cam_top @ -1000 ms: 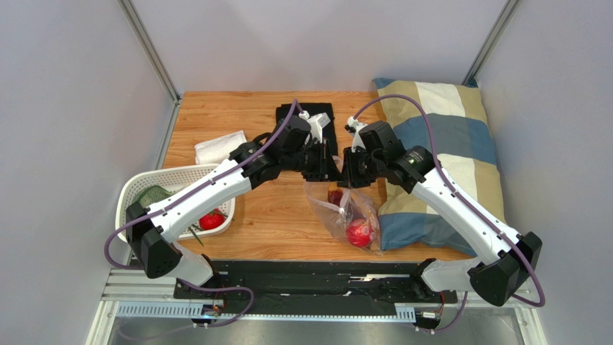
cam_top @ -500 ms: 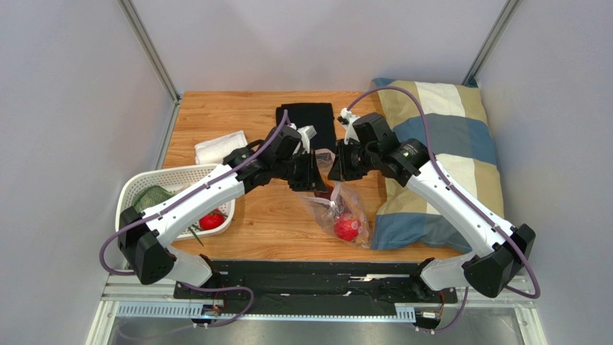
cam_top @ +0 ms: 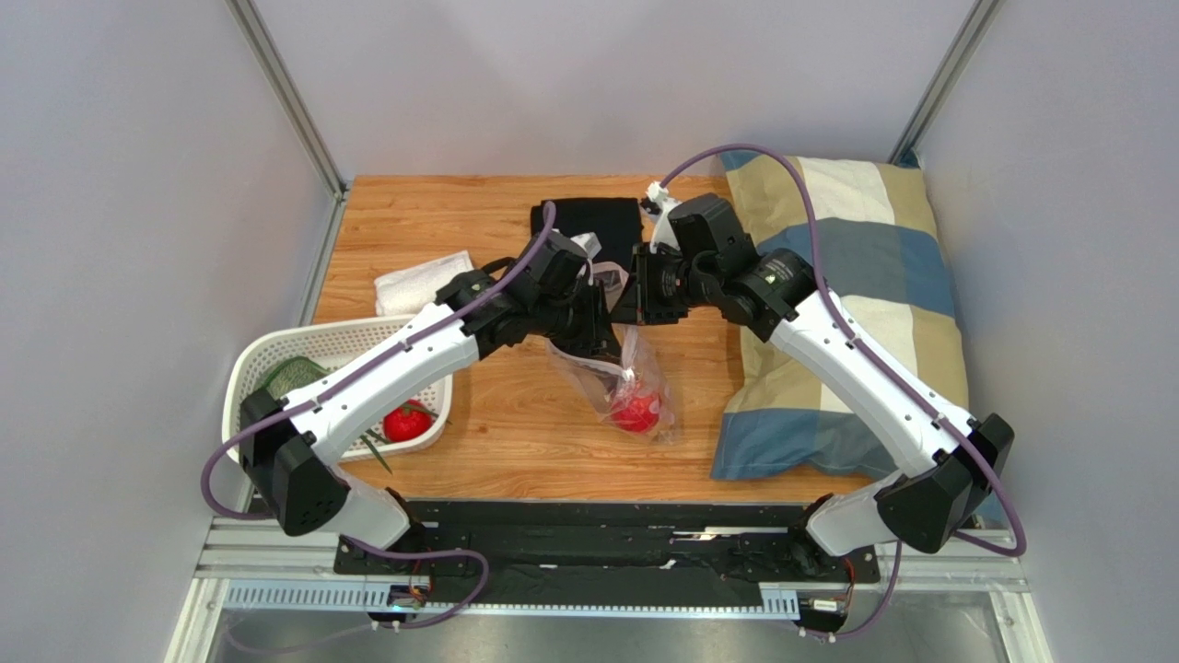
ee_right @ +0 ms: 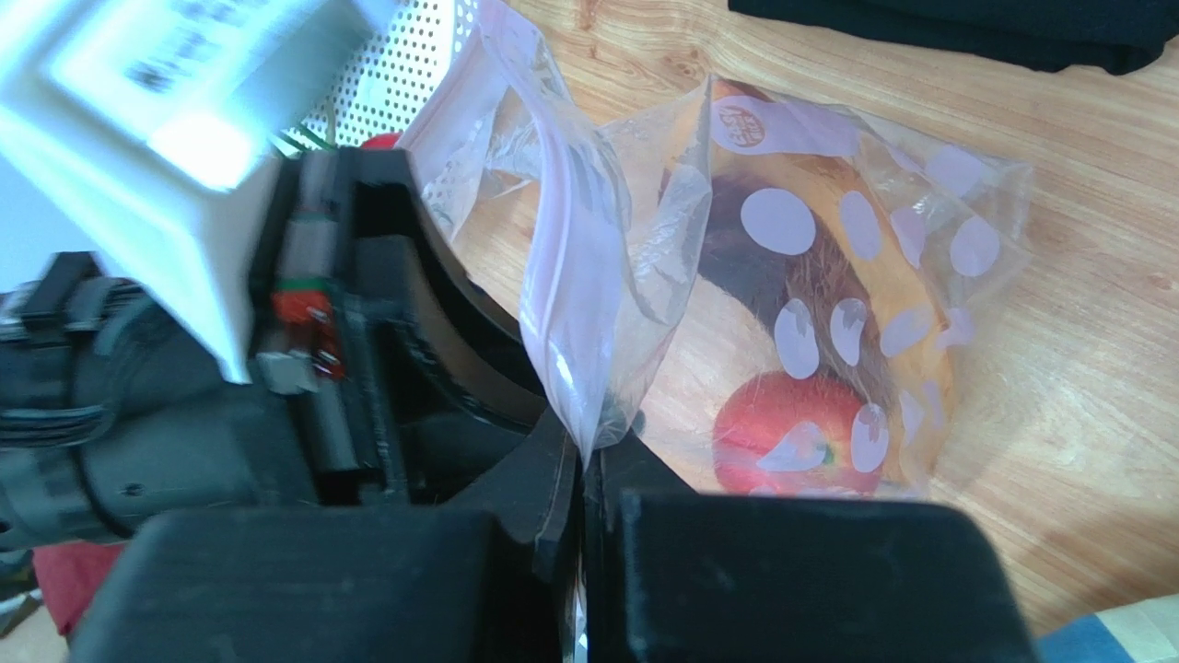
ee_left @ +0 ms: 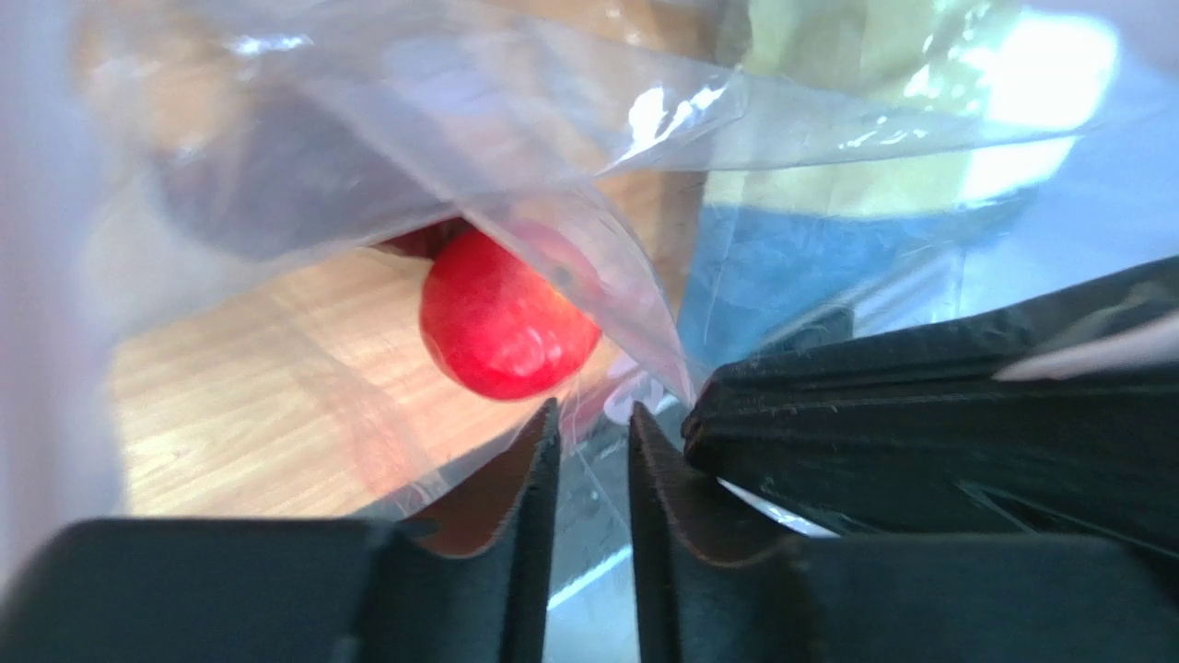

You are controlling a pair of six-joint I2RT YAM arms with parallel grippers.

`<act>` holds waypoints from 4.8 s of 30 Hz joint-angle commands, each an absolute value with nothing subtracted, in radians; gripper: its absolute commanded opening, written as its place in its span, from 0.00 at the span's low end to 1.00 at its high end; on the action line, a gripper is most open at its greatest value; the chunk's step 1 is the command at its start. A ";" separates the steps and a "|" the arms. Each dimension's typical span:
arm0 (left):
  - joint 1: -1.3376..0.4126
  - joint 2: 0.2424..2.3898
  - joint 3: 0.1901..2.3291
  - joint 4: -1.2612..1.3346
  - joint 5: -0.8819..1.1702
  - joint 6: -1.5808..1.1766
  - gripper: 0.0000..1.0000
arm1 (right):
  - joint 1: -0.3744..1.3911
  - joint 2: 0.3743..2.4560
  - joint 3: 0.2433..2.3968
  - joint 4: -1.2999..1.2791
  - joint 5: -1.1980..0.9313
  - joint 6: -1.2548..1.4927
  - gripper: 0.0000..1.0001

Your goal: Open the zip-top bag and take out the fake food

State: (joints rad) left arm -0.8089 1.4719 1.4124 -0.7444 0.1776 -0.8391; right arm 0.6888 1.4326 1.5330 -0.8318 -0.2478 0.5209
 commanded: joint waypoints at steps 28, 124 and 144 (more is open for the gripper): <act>-0.792 1.408 1.023 -0.373 0.179 -0.885 0.23 | 0.687 1.399 1.418 -0.718 -0.285 0.666 0.66; -0.830 1.580 0.555 0.479 0.568 -0.969 0.55 | 0.842 1.509 0.749 -0.317 -0.262 0.859 0.00; -0.830 1.143 0.626 -0.216 0.318 -0.704 0.00 | 0.698 1.299 0.650 -0.466 -0.141 0.724 0.00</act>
